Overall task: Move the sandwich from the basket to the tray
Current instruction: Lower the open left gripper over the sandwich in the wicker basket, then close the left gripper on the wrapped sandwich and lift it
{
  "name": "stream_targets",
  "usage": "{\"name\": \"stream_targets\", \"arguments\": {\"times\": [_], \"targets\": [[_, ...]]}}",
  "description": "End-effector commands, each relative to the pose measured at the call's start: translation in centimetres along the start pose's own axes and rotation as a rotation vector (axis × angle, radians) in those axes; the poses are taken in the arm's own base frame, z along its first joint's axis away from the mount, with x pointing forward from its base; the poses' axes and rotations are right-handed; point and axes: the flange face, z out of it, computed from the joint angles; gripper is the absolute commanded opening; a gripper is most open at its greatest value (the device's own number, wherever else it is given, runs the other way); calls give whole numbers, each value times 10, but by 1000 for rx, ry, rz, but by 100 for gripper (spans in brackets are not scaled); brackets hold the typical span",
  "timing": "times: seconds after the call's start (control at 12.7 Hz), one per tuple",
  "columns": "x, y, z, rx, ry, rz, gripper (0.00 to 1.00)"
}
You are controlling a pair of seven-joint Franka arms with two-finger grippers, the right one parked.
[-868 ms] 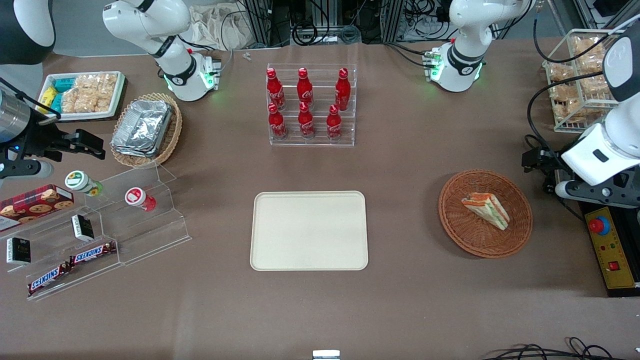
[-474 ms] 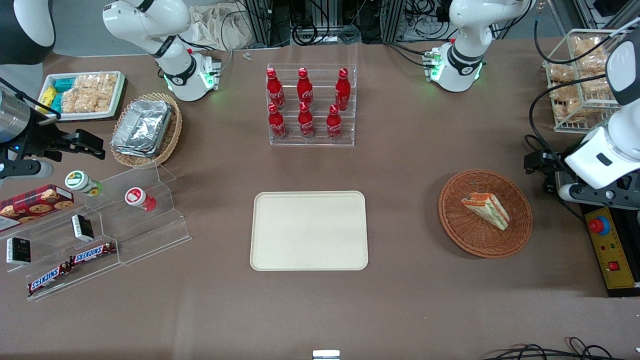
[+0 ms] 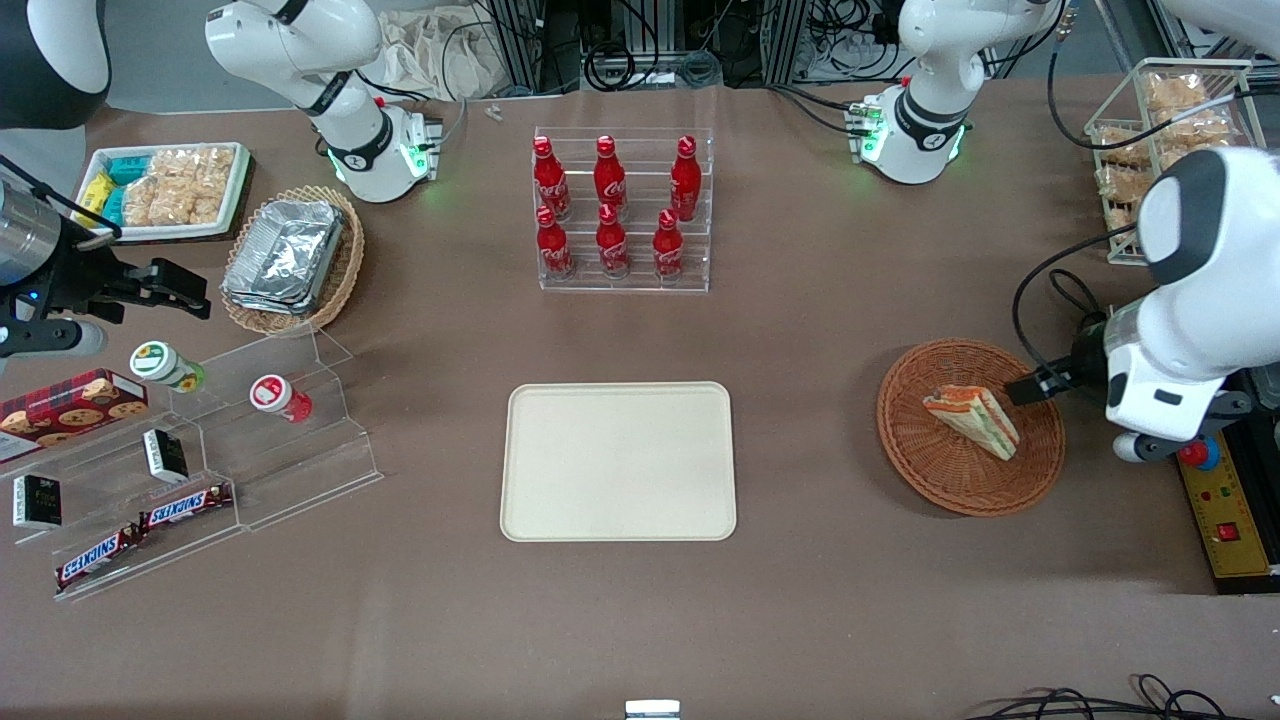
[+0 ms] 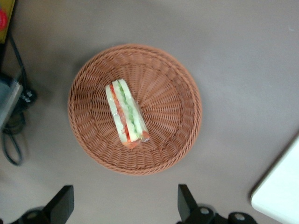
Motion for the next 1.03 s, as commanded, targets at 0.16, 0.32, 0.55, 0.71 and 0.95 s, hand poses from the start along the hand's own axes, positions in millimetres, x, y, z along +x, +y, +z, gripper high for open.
{"name": "stream_targets", "arguments": {"times": [0.16, 0.32, 0.55, 0.71, 0.95], "targets": [[-2, -25, 95, 45, 60, -285, 100], [-1, -26, 120, 55, 50, -373, 100], [-10, -29, 151, 56, 69, -396, 100], [-9, -27, 161, 57, 62, -421, 100], [-6, -30, 178, 65, 51, -441, 100]]}}
